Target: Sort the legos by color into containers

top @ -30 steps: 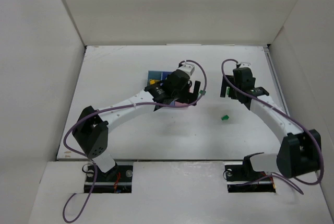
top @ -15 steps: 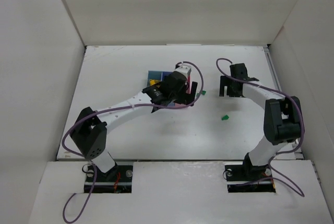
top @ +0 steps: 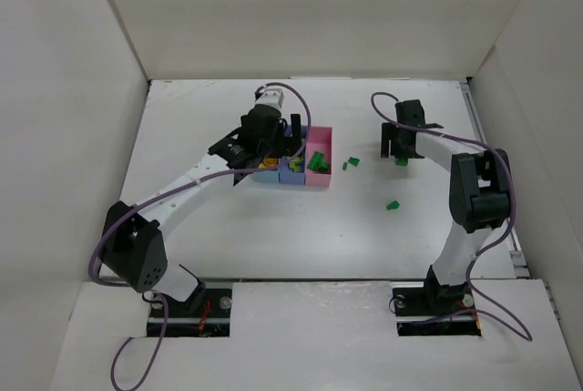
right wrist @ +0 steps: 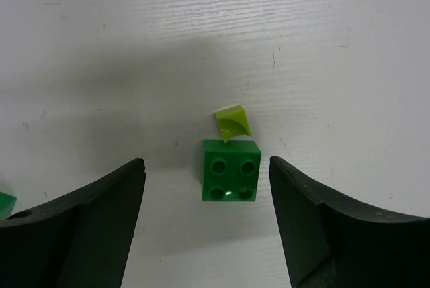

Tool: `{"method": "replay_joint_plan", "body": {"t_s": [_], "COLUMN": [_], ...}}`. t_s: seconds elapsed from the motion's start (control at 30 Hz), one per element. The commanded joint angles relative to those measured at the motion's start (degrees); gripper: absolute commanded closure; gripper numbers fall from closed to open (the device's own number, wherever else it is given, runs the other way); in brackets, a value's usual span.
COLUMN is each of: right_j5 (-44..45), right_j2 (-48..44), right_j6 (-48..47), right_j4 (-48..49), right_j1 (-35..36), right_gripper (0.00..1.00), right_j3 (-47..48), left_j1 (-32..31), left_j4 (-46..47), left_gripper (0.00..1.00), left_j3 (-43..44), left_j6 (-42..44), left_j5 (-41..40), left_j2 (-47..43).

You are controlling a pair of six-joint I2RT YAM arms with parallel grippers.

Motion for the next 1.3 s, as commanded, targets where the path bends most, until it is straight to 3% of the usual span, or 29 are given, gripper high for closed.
{"method": "replay_joint_plan", "body": {"t_s": [0.0, 0.07, 0.23, 0.4, 0.5, 0.7, 0.87, 1.07, 1.27], "right_j5": [-1.24, -1.94, -3.26, -3.26, -3.26, -4.49, -9.49, -12.84, -11.01], "right_j2": [0.94, 0.94, 0.94, 0.94, 0.94, -7.92, -13.02, -9.35, -2.31], "right_j6": [-0.44, -0.44, -0.44, 0.09, 0.09, -5.09, -9.92, -10.46, -10.98], "right_j4": [-0.47, -0.47, -2.83, -2.84, -3.54, -3.54, 0.49, 2.61, 1.22], "right_j1": [-1.48, -2.01, -2.54, -2.54, -2.54, 4.03, 15.81, 23.90, 27.86], "right_gripper": [0.22, 0.29, 0.33, 0.67, 0.74, 0.75, 0.74, 0.73, 0.60], "right_j3": [1.97, 1.96, 1.96, 1.43, 1.43, 2.92, 6.44, 12.76, 17.60], "left_j1": [2.49, 4.33, 6.89, 9.87, 10.41, 11.98, 13.04, 13.75, 13.75], "left_j4": [-0.06, -0.59, -1.65, -2.18, -2.18, -0.16, 0.55, 0.55, 0.55], "left_gripper": [0.00, 0.00, 0.00, 0.00, 0.00, 0.00, 0.00, 0.00, 0.00], "left_j3": [-0.99, -0.99, 0.15, 1.38, 1.38, -0.64, -3.45, -3.98, -4.51], "left_j6": [-0.59, -0.59, -0.07, -0.06, 0.47, -0.24, -2.25, -3.40, -3.40], "left_j5": [-0.40, -0.39, -0.39, -0.39, -0.39, 1.45, 2.68, 4.78, 4.71], "left_j2": [-2.62, -3.24, -3.24, -3.24, -3.84, -4.90, -4.91, -4.91, -4.38]}}
